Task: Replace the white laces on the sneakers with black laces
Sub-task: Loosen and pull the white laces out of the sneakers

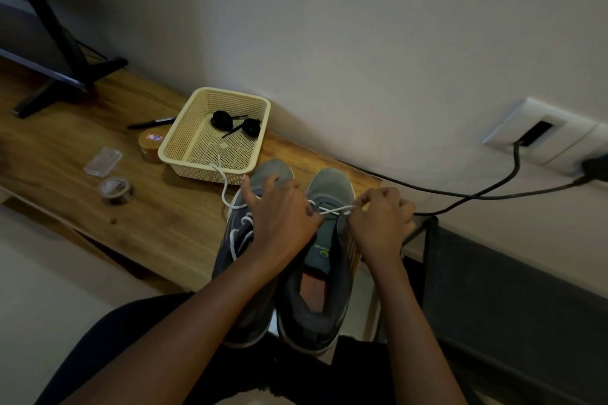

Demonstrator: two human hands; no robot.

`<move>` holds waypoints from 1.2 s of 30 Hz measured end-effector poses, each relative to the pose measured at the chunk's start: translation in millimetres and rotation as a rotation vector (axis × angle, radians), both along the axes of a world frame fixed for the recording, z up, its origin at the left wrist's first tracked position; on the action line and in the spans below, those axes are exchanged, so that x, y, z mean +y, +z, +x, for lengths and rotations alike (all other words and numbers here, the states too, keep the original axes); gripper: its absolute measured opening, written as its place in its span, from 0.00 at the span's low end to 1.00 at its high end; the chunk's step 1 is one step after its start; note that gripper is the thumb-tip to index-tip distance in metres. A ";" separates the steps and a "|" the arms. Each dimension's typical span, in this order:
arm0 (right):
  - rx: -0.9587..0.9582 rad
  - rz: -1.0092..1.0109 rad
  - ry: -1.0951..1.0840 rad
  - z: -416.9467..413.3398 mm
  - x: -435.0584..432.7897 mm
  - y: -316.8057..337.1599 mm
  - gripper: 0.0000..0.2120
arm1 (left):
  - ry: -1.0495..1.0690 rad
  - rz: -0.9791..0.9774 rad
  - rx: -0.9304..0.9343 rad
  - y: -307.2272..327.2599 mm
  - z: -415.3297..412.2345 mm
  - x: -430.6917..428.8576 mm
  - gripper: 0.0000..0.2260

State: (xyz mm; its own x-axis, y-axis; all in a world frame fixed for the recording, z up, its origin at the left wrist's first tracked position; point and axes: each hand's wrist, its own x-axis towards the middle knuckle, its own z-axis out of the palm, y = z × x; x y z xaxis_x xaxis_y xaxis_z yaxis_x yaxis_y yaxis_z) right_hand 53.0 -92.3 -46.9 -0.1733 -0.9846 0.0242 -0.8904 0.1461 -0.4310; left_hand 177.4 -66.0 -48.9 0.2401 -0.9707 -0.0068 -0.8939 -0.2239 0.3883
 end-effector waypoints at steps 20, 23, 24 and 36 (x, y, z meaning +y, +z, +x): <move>0.054 0.080 0.272 10.1 7.3 2.4 0.08 | -0.030 -0.005 -0.014 2.3 1.6 2.0 0.11; 0.079 0.072 0.266 11.7 6.8 2.0 0.10 | -0.029 -0.004 -0.006 2.1 1.9 1.7 0.11; 0.085 0.065 0.249 11.5 6.4 2.1 0.11 | -0.029 -0.001 -0.003 1.6 2.2 1.6 0.10; -0.082 -0.007 0.043 2.2 1.4 3.1 0.07 | -0.003 -0.008 0.025 1.8 2.7 2.3 0.12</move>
State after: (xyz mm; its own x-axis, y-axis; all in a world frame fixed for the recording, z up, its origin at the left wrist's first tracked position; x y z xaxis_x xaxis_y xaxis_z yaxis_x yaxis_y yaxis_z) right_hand 55.2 -90.8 -43.7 -0.1325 -0.9910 0.0186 -0.8573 0.1052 -0.5039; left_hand 180.1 -63.8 -47.1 0.2369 -0.9715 -0.0054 -0.8847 -0.2181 0.4119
